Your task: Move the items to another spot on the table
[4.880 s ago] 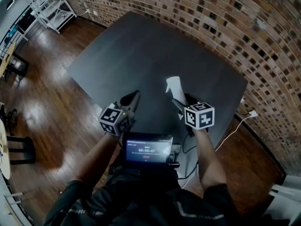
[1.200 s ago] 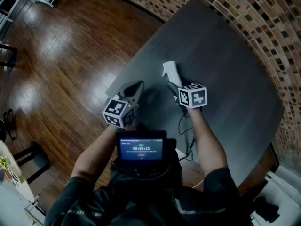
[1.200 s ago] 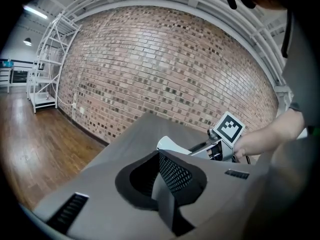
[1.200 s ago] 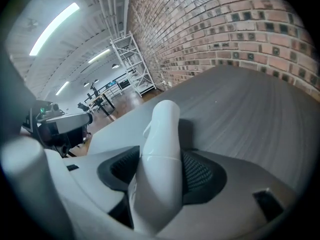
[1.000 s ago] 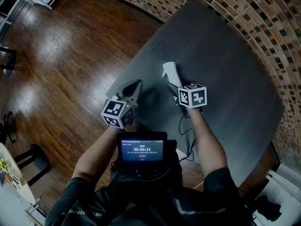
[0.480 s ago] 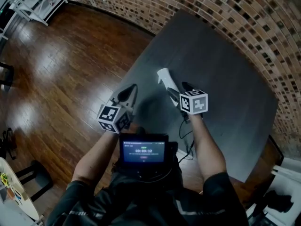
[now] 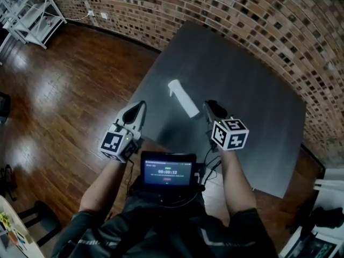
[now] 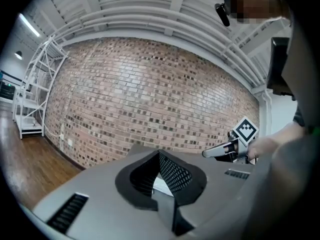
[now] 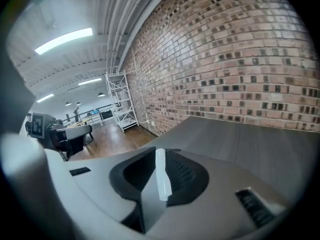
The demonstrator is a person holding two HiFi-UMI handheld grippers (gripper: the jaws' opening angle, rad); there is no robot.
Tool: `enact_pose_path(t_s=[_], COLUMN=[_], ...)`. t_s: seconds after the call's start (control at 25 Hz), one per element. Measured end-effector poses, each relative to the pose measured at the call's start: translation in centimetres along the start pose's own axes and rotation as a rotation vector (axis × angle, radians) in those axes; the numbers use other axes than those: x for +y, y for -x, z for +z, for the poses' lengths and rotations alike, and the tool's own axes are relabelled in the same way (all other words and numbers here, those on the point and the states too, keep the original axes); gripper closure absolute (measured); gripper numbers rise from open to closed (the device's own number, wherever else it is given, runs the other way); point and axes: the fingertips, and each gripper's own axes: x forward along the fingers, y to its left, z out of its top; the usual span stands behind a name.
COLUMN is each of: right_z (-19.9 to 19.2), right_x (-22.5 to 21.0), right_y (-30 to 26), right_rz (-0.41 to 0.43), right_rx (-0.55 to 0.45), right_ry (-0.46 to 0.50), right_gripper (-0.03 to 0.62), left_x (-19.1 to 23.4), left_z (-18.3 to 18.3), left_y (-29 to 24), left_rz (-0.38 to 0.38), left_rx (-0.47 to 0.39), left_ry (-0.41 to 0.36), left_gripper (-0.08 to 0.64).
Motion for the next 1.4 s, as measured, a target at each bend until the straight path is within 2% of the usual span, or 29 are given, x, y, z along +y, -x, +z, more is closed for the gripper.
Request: enact_pose_path(t_s=[0.12, 0.16, 0.36, 0.6, 0.92, 1.12, 1.24, 1.4], right_z=[1.0, 1.3, 1.9, 1.1, -0.8, -1.4, -1.7, -1.7], right_x=[0.0, 0.1, 1.4, 3.6, 6.0, 7.6, 8.1, 9.1], right_y=[3.9, 5.2, 12.1, 21.3, 28.2, 29.2, 29.0, 29.1], right_rz=[-0.008, -0.01, 0.027, 0.072, 0.126, 0.118, 0.105, 0.09], right_rx=[-0.07, -0.096, -0.191, -0.276, -0.31, -0.323, -0.326, -0.322], right_ry=[-0.001, -0.002, 0.008, 0.081, 0.106, 0.103, 0.084, 0.091], right_gripper=[0.535, 0.586, 0.588, 0.589, 0.589, 0.591, 0.591, 0.591], left_x=[-1.7, -2.3, -6.7, -15.0, -21.9, -21.5, -20.8, -20.6], left_z=[1.8, 2.3, 3.2, 4.7, 5.9, 6.2, 6.0, 7.5], left_y=[1.4, 1.9, 4.7, 8.9, 13.7, 16.4, 17.1, 18.0], left_rz=[-0.011, -0.014, -0.01, -0.037, -0.043, -0.029, -0.032, -0.038], left_rx=[-0.048, -0.057, -0.081, -0.118, -0.142, -0.148, -0.121, -0.164], left_ry=[-0.024, -0.032, -0.054, -0.096, -0.126, -0.112, -0.096, -0.108], left_gripper=[0.566, 0.566, 0.566, 0.566, 0.566, 0.566, 0.566, 0.566])
